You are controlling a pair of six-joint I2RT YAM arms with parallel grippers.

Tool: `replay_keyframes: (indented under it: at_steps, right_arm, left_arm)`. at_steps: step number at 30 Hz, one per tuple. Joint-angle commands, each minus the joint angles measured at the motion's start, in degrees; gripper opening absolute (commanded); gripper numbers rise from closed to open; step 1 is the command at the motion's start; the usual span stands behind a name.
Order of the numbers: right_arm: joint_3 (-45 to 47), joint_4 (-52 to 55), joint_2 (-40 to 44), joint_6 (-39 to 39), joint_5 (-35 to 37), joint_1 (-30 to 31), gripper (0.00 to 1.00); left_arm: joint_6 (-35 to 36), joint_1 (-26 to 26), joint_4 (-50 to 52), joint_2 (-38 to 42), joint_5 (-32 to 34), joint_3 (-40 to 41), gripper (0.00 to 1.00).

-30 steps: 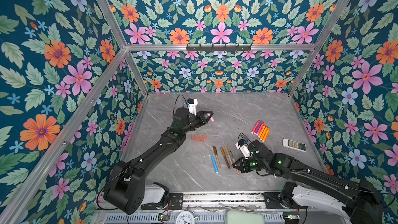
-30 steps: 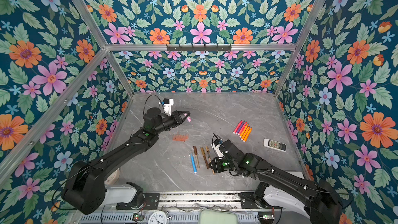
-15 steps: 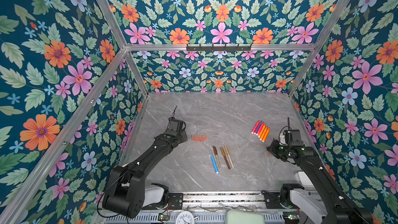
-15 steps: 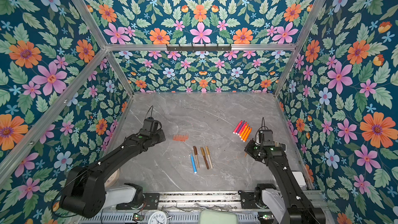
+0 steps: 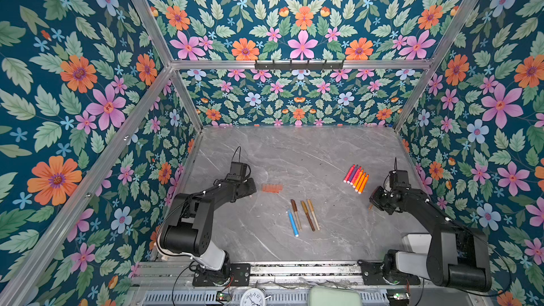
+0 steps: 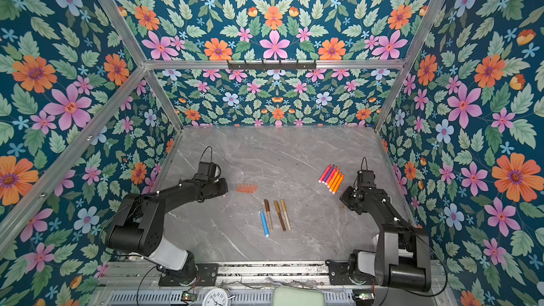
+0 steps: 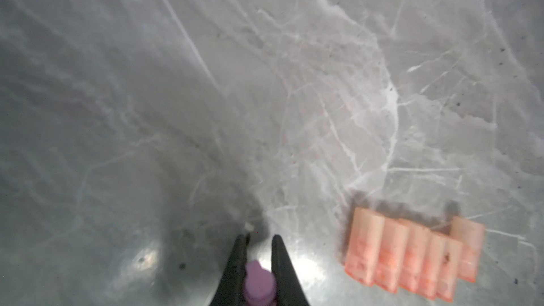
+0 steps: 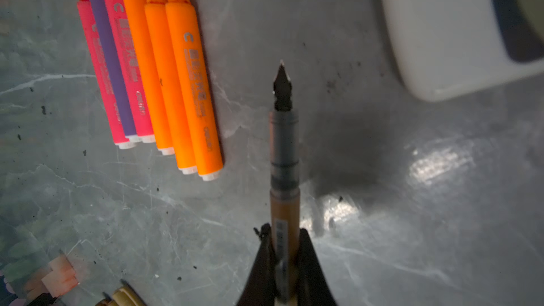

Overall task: Remove pen caps from pens
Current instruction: Place the pen at the middle-right of the table, then pick up the pen from the bottom-center of the table.

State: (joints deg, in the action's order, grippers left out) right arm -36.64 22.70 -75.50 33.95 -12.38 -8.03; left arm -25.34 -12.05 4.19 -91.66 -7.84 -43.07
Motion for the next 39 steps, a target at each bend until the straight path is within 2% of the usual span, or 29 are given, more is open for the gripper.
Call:
replay_keyframes:
  at_steps: [1,5,9,12,19,23,24,26,30,34,37,39]
  right_arm:
    - [-0.8,-2.3,-2.6,-1.1,0.3,-0.1,0.0]
    - [-1.1,-3.3,-5.1,-1.4,-0.9,-0.1,0.0]
    - [-1.1,-3.8,-5.7,-1.8,-1.9,-0.1,0.18]
    - [-1.1,-3.9,-5.4,-2.0,-2.1,0.0,0.3]
    - [-1.3,-2.1,-2.9,-3.2,-2.6,-0.1,0.38]
    - [0.3,0.8,4.9,-4.9,-4.1,1.5,0.4]
    - [0.3,2.0,7.3,-5.3,-3.3,3.6,0.4]
    - [-0.2,5.5,12.2,-5.6,-0.3,11.6,0.4]
    - [-1.6,8.8,13.7,-1.4,4.1,30.4,0.37]
    - [-2.4,5.9,7.9,4.1,9.3,48.2,0.37]
    - [-4.0,2.8,0.6,6.7,10.5,55.6,0.37]
    - [-5.6,1.5,-4.2,7.2,11.2,58.1,0.37]
  left_arm:
    - [0.9,0.1,-1.9,-2.7,-3.6,-1.4,0.03]
    - [0.6,0.1,-3.2,-5.4,-6.6,-2.9,0.08]
    - [0.5,0.1,-3.2,-6.1,-7.8,-3.8,0.26]
    - [0.5,0.1,-2.9,-5.5,-7.4,-3.7,0.35]
    - [0.1,0.1,-2.0,-3.3,-7.5,-3.4,0.37]
    - [-1.0,-0.1,-0.5,2.3,-8.4,-2.8,0.37]
    - [-1.2,-0.4,0.0,4.1,-8.9,-2.6,0.37]
    - [-1.5,-1.6,1.6,9.1,-8.6,-2.3,0.37]
    - [-2.1,-4.3,4.1,17.4,-7.8,-1.5,0.37]
    - [-3.8,-7.2,4.2,23.1,-7.5,0.1,0.37]
    - [-4.5,-8.7,4.2,24.7,-7.4,0.8,0.37]
    - [-4.8,-9.1,4.2,25.0,-7.3,1.2,0.37]
